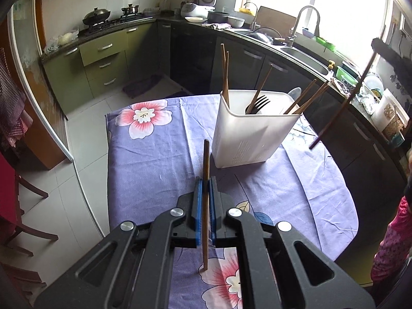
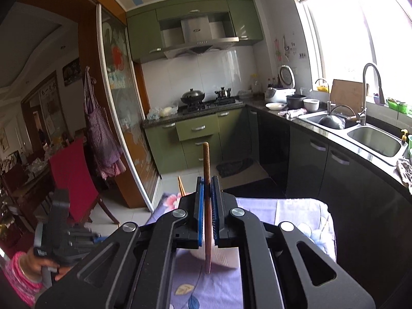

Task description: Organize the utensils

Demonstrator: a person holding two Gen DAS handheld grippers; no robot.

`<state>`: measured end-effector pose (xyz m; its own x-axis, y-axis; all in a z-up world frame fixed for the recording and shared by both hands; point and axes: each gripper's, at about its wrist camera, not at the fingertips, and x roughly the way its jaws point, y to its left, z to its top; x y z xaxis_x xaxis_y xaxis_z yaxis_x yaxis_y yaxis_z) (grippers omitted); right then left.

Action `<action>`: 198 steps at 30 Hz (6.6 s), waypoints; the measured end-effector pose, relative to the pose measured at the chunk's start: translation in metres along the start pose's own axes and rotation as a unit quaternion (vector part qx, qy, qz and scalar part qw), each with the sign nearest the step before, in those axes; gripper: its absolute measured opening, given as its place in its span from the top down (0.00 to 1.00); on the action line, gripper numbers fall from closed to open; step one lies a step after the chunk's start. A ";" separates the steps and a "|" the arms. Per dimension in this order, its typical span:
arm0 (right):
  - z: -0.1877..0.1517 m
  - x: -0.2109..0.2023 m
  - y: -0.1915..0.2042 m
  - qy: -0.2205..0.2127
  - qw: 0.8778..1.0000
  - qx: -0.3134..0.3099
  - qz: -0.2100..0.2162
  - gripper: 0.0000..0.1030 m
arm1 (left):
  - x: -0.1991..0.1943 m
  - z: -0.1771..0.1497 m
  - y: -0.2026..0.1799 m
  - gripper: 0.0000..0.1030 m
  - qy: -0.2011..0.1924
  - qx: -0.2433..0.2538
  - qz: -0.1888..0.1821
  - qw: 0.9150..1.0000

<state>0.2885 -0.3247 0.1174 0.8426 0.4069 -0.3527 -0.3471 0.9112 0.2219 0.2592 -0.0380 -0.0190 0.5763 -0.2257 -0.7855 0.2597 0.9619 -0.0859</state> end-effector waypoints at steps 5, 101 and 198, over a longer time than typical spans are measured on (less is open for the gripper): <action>0.029 0.012 0.003 -0.027 0.999 -0.002 -0.024 0.94 | 0.000 0.002 -0.002 0.95 -0.004 0.005 -0.004 1.000; -0.199 -0.019 -0.007 0.014 0.991 -0.016 -0.132 0.05 | -0.008 -0.106 -0.033 0.07 -0.203 -0.046 0.046 0.977; -0.219 -0.148 0.025 -0.008 0.993 -0.038 -0.115 0.04 | -0.100 -0.178 -0.065 0.07 -0.209 -0.055 0.068 0.974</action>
<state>0.0649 -0.3484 -0.0235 0.9092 0.1874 -0.3718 -0.1746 0.9823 0.0683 0.0471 -0.0505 -0.0443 0.8710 -0.1164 -0.4772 0.0881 0.9928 -0.0812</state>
